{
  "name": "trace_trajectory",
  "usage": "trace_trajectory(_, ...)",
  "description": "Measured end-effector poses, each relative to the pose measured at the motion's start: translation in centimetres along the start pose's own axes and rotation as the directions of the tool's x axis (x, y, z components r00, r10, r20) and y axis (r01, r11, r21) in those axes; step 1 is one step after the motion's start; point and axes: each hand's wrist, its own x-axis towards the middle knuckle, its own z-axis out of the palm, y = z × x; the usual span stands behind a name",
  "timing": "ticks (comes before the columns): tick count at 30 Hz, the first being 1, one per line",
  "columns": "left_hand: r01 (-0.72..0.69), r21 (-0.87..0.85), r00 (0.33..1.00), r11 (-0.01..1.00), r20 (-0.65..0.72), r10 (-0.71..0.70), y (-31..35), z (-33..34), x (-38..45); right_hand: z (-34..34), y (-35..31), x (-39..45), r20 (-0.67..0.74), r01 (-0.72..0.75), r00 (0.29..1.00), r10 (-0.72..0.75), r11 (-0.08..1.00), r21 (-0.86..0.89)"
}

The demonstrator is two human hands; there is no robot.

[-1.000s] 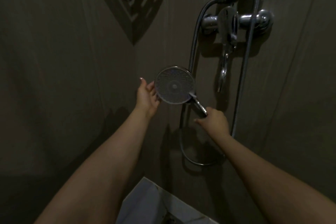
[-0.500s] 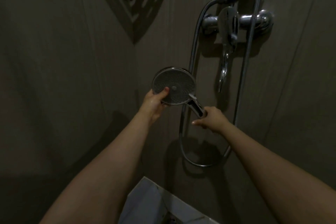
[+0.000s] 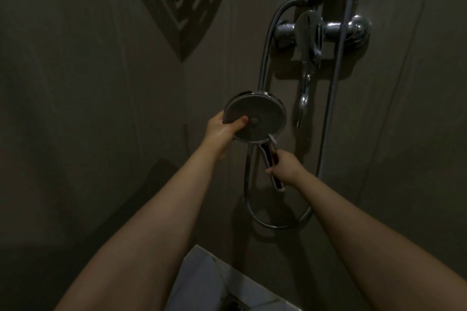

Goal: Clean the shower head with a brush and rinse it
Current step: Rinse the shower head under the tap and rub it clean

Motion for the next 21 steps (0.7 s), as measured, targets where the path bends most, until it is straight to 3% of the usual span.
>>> trace_trajectory(5, -0.065, 0.075, 0.996, 0.995, -0.058, 0.069, 0.8, 0.0, 0.5, -0.7, -0.6, 0.2, 0.005, 0.023, 1.0, -0.024, 0.999, 0.04)
trace_trajectory(10, -0.084, 0.099, 0.995, 0.992, -0.041, 0.089, 1.7, 0.4, 0.9, -0.4, -0.7, 0.1, -0.173, 0.075, 0.983, -0.062, 0.995, 0.072)
trace_trajectory(17, -0.11, 0.183, 0.99, 0.977, -0.066, 0.124, 1.6, 0.0, 0.8, -0.1, -0.9, -0.1, -0.091, 0.093, 0.992, -0.09, 0.995, 0.026)
trace_trajectory(21, -0.037, 0.152, 0.991, 0.988, -0.123, 0.056, 0.6, -1.4, 0.2, 0.8, -0.8, -0.8, -0.025, 0.111, 0.993, -0.114, 0.989, -0.093)
